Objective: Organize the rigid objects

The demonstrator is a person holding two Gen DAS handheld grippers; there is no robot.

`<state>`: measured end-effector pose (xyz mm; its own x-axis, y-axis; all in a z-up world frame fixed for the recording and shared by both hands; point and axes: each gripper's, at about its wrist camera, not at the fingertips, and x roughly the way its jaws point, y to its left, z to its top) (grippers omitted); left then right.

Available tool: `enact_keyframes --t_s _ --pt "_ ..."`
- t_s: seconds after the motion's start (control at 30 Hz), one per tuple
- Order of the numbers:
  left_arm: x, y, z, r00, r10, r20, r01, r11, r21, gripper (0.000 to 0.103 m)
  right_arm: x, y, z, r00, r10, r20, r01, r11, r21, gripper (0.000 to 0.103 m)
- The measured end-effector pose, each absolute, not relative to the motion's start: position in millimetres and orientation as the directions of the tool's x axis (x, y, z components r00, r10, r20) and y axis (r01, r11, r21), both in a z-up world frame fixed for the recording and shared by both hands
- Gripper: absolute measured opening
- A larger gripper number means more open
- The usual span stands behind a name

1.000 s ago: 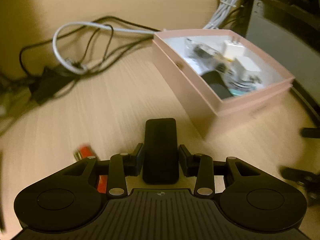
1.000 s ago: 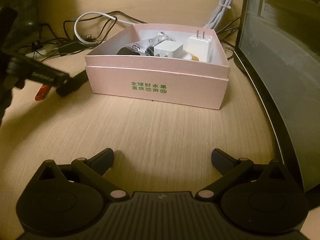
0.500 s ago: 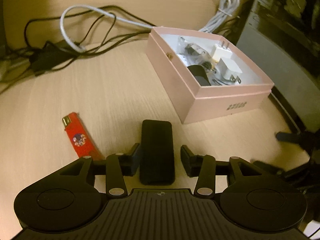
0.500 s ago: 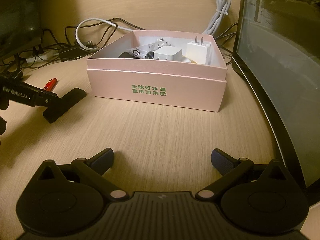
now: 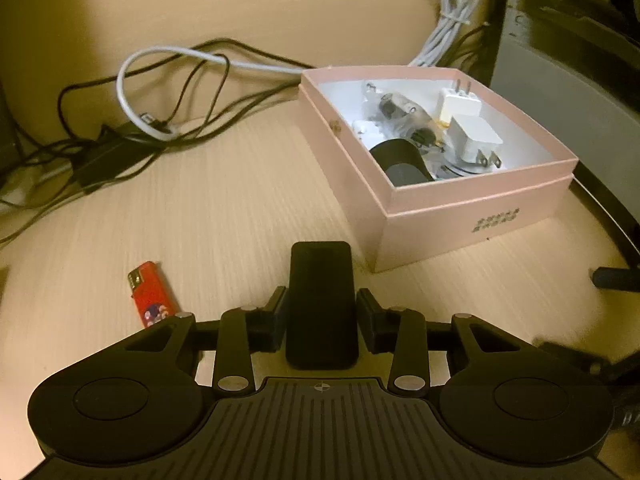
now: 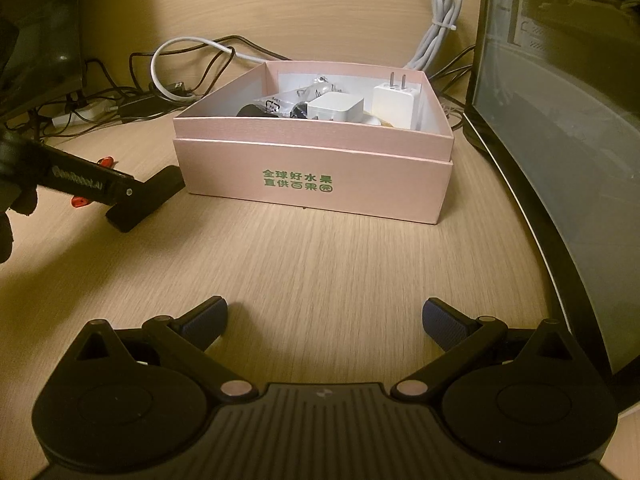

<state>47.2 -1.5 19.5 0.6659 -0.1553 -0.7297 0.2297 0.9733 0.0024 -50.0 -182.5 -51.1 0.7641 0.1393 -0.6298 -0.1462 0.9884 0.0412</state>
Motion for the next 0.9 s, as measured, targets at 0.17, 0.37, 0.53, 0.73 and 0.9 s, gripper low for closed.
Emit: enact_keyframes --t_s 0.17,0.37,0.53,0.73,0.9 --pt "29 14 25 0.636 -0.231 -0.736 0.217 0.969 -0.117 0.02 -47 -180 -33 0.751 0.175 -0.636 -0.164 0.983 0.078 0.091" --pt "-6 44 43 0.64 -0.25 -0.727 0.139 0.968 -0.21 0.007 -34 -147 3 0.749 0.317 -0.582 -0.32 0.942 0.101 0.091" --pt "-32 77 47 0.651 -0.193 -0.735 0.048 0.976 -0.214 0.007 -8 -96 15 0.715 0.412 -0.565 -0.45 0.889 0.079 0.091" --pt "-60 123 51 0.657 -0.103 -0.747 -0.093 0.972 -0.216 0.011 15 -42 17 0.641 0.495 -0.587 -0.551 0.829 0.097 0.091" --pt "-82 143 56 0.687 -0.065 -0.724 -0.157 0.959 -0.235 0.014 31 6 11 0.6 0.53 -0.6 -0.577 0.805 0.135 0.091"
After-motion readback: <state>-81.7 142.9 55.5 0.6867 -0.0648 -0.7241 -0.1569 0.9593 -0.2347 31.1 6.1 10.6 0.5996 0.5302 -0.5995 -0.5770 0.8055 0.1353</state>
